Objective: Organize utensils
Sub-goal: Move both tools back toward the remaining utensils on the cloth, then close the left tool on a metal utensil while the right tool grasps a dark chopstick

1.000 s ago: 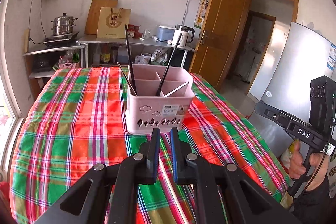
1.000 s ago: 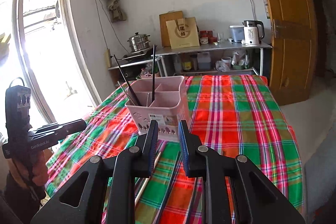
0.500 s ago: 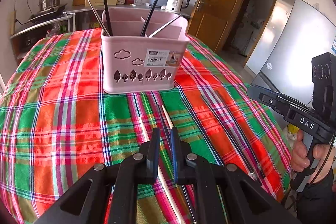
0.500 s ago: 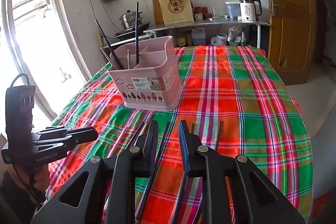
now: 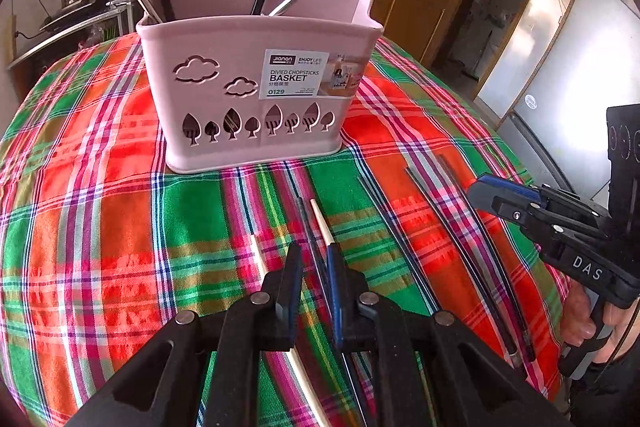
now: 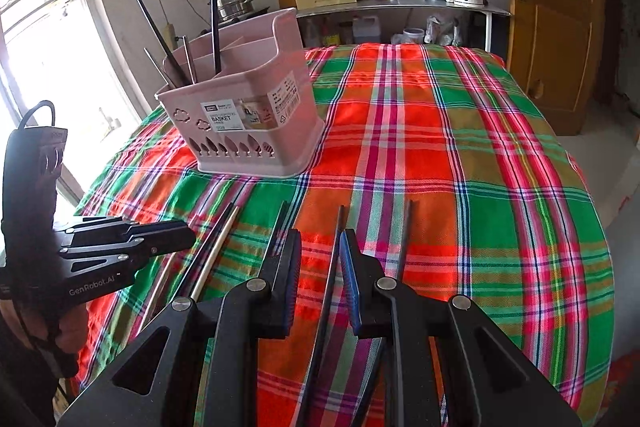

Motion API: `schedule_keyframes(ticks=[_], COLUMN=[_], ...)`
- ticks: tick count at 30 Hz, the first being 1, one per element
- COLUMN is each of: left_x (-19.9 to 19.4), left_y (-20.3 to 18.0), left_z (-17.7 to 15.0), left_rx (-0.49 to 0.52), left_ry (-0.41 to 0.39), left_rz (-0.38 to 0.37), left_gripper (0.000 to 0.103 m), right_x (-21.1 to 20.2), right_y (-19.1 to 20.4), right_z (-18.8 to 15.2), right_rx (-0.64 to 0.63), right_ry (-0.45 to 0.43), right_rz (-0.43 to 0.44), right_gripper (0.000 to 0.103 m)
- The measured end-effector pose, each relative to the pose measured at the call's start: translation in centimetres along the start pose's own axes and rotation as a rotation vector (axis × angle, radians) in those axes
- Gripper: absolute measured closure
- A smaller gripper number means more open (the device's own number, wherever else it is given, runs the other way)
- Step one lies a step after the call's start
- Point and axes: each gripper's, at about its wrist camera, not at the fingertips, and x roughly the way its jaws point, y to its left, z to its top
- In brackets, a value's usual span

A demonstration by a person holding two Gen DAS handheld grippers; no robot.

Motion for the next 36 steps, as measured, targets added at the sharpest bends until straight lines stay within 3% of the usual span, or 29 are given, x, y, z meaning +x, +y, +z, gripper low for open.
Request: schedule_keyframes(ticks=[2,10,21,32,36], left_x=[0.4,2.3,3.9,4.4,4.5], left_y=[-0.1,0.0,-1.8,-1.8,-1.7], left_z=[0.3,0.6,1.3,2.3,2.5], left_rx=[0.008,0.014,0.067,0.082,0.085], left_ry=[0.004,0.035,0.02,0.017,0.012], left_rz=[0.007,0.05,0.124,0.133,0.149], left_gripper=[0.084,0.084,0.084,0.084,0.089], right_x=[0.4,1.6,4.0,5.5,5.6], right_y=[0.0,0.2,0.1,0.4,0.7], right_z=[0.0,0.3,0.6,1.2,1.3], right_rx=[-0.004,-0.021,-0.031,-0.053,-0.06], right_ry=[0.01,0.035,0.098,0.135,0.136], right_rz=[-0.002,-0.011,-0.056,-0.097,-0.11], right_gripper=[0.082,0.082,0.082,0.082,0.095])
